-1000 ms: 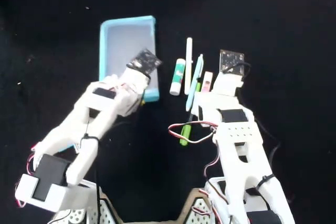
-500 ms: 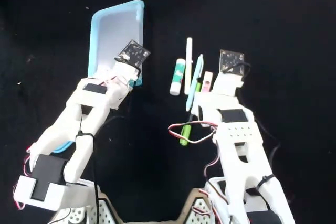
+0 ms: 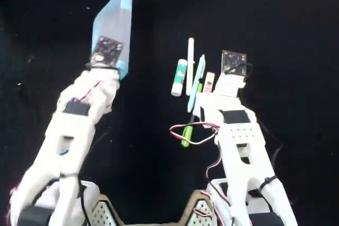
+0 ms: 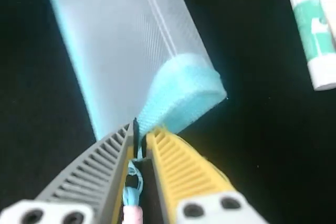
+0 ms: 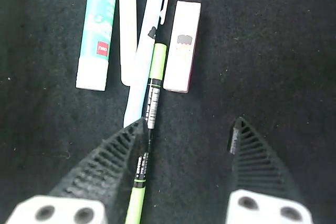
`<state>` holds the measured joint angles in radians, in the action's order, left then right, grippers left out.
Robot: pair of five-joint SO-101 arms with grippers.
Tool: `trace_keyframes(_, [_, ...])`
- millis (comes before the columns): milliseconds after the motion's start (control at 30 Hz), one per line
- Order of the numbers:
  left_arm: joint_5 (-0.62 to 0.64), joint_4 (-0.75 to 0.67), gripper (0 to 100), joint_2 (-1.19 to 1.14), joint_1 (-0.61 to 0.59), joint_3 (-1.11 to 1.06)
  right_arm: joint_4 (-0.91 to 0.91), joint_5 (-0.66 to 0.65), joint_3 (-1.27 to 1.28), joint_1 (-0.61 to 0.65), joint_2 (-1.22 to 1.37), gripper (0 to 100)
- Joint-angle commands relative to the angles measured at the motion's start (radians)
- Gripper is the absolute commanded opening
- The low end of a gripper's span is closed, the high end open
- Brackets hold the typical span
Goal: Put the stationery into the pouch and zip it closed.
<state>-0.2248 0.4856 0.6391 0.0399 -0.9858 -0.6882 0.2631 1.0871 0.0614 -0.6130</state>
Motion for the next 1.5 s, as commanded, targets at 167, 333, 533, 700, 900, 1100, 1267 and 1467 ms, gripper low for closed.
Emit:
trace_keyframes(167, [0.209,-0.011,3,0.557,-0.12,-0.308,0.015,0.002,-0.039,-0.018,-0.005,25.8])
trace_keyframes(333, [0.232,0.044,3,0.752,-0.206,-0.389,0.0,0.0,-0.035,0.11,-0.004,25.8])
trace_keyframes(533, [0.247,0.187,3,0.76,-0.196,-0.206,-0.064,-0.072,-0.041,0.235,-0.005,25.8])
trace_keyframes(700, [0.35,0.262,3,0.66,-0.18,0.005,-0.066,-0.135,-0.013,0.249,-0.085,25.0])
trace_keyframes(900, [0.448,0.298,3,0.423,-0.087,0.193,-0.063,-0.133,0.151,0.336,-0.417,19.4])
trace_keyframes(1100, [0.591,0.299,3,0.247,-0.031,0.384,0.017,-0.127,0.354,0.512,-0.751,19.4])
trace_keyframes(1267, [0.598,0.307,3,0.207,0.051,0.446,0.166,-0.078,0.542,0.623,-0.957,19.4])
trace_keyframes(1467, [0.6,0.308,3,0.209,0.12,0.446,0.166,0.098,0.607,0.683,-1.116,19.4])
